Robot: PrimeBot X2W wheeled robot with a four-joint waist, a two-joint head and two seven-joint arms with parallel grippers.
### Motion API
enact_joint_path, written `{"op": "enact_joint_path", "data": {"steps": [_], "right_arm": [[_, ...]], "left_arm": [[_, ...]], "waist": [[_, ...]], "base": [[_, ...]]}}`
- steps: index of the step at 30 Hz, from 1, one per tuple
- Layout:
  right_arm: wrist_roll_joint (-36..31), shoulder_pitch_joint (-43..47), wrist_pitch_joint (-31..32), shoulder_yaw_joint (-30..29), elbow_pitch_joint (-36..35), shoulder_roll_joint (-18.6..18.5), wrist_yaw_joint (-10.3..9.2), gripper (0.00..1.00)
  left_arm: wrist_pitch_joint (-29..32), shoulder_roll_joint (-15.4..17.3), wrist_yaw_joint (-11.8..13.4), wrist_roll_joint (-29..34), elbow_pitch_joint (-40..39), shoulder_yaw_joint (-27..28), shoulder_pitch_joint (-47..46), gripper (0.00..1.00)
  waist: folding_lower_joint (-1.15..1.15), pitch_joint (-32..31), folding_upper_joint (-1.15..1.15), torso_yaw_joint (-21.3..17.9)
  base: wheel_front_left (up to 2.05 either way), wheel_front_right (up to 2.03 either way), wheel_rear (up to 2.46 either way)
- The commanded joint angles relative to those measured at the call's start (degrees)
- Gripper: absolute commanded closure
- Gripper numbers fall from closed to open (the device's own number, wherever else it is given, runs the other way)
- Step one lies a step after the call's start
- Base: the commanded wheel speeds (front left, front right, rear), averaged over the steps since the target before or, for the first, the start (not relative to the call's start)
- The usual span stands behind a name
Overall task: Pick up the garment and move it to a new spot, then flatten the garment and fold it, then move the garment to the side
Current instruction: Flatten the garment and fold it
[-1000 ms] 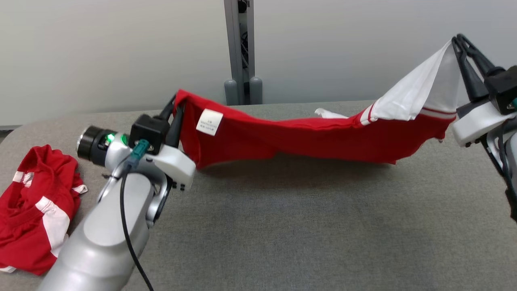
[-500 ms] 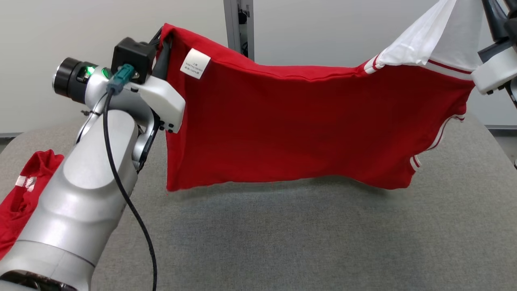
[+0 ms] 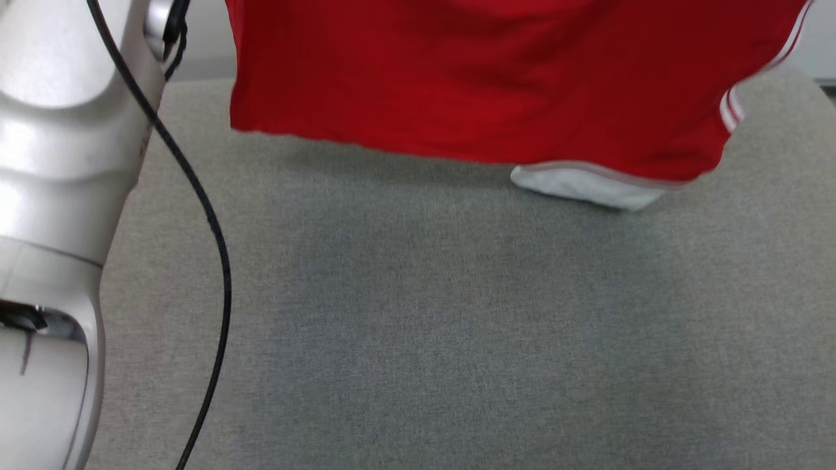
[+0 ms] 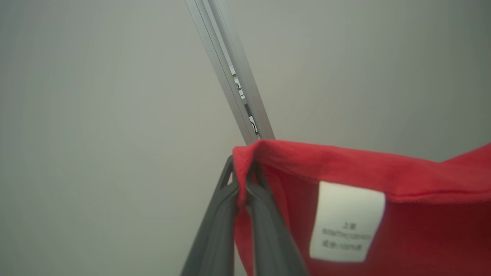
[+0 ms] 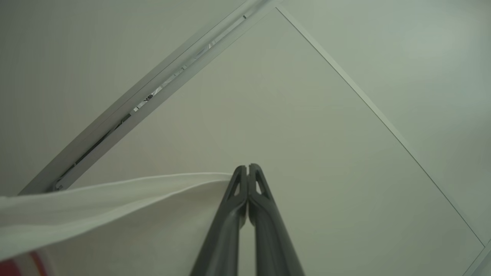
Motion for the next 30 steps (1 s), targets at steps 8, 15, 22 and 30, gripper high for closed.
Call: {"op": "enact_joint_path", "data": {"steps": [8, 15, 22, 30], "right_arm": [[-3.49, -19.09, -0.15, -8.56, 1.44, 1.58, -0.01, 1.00], [-13.94, -14.26, -0.15, -17.76, -13.09, 5.65, -0.01, 1.00], [-13.43, -4.21, -0.15, -19.23, -13.04, 7.67, -0.01, 1.00], [-8.99, 11.74, -0.16, -19.81, -14.17, 8.60, -0.01, 1.00]], "left_arm": [[-9.58, -4.65, 8.88, 0.41, 6.30, 3.63, -16.75, 1.00], [-14.41, -6.75, 13.95, 0.60, 5.29, 6.31, -21.59, 1.00], [-14.32, -4.95, 13.98, 4.90, 0.47, 6.33, -14.00, 1.00], [-14.34, -3.19, 11.26, 5.35, 4.70, 6.95, -2.12, 1.00]], "waist": [[0.00, 17.57, 0.00, -0.42], [0.00, 22.17, 0.00, 0.03], [0.00, 24.97, 0.00, -0.44], [0.00, 22.97, 0.00, 0.08]], "base": [[0.00, 0.00, 0.00], [0.00, 0.00, 0.00], [0.00, 0.00, 0.00], [0.00, 0.00, 0.00]]}}
